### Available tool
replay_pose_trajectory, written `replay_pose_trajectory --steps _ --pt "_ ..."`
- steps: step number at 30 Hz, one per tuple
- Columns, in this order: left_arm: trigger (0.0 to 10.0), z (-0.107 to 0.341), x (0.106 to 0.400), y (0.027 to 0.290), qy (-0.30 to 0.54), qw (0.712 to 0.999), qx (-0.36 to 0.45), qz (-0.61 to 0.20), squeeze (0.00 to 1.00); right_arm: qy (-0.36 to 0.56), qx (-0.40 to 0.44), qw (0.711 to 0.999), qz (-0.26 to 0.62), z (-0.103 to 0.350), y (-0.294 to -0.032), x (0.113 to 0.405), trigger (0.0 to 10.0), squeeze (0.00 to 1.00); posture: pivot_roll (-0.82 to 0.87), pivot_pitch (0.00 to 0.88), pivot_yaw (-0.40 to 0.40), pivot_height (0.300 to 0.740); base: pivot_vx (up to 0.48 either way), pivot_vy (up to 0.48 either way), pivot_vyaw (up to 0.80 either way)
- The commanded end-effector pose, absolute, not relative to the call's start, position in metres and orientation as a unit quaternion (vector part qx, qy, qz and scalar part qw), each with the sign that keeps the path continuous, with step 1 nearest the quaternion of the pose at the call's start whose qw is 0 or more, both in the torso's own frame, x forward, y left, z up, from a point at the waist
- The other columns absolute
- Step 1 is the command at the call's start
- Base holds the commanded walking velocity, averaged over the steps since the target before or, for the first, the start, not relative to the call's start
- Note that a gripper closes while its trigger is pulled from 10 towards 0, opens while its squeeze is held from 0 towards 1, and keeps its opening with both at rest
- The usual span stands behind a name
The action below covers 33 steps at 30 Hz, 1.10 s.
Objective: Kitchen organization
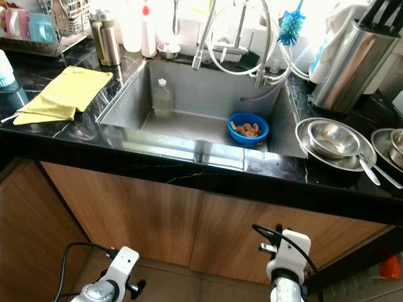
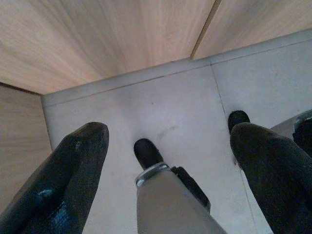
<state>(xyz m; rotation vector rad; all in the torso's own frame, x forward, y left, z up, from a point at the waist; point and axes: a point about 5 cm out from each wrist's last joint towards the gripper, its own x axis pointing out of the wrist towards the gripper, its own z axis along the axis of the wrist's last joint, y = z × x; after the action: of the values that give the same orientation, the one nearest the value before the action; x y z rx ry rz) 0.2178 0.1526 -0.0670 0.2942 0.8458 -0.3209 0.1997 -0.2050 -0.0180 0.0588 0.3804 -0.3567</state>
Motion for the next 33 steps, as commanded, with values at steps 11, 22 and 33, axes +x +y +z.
replay_pose_trajectory --steps 11,22,33 --pt "10.0 -0.067 0.218 0.152 0.409 0.884 0.156 -0.163 0.0 0.418 0.051 0.898 -0.124 -0.091 -0.181 0.147 10.0 0.0 0.12 0.062 -0.097 0.736 0.0 0.0 0.0" --pt "10.0 -0.053 0.242 0.172 0.407 0.903 0.112 -0.08 0.0 0.434 0.049 0.894 -0.101 -0.096 -0.183 0.14 10.0 0.0 0.11 0.065 -0.1 0.736 0.0 0.0 0.0" --pt "10.0 -0.059 0.231 0.176 0.434 0.89 0.114 -0.081 0.0 0.437 0.07 0.889 -0.116 -0.098 -0.186 0.14 10.0 0.0 0.1 0.068 -0.097 0.736 0.0 0.0 0.0"
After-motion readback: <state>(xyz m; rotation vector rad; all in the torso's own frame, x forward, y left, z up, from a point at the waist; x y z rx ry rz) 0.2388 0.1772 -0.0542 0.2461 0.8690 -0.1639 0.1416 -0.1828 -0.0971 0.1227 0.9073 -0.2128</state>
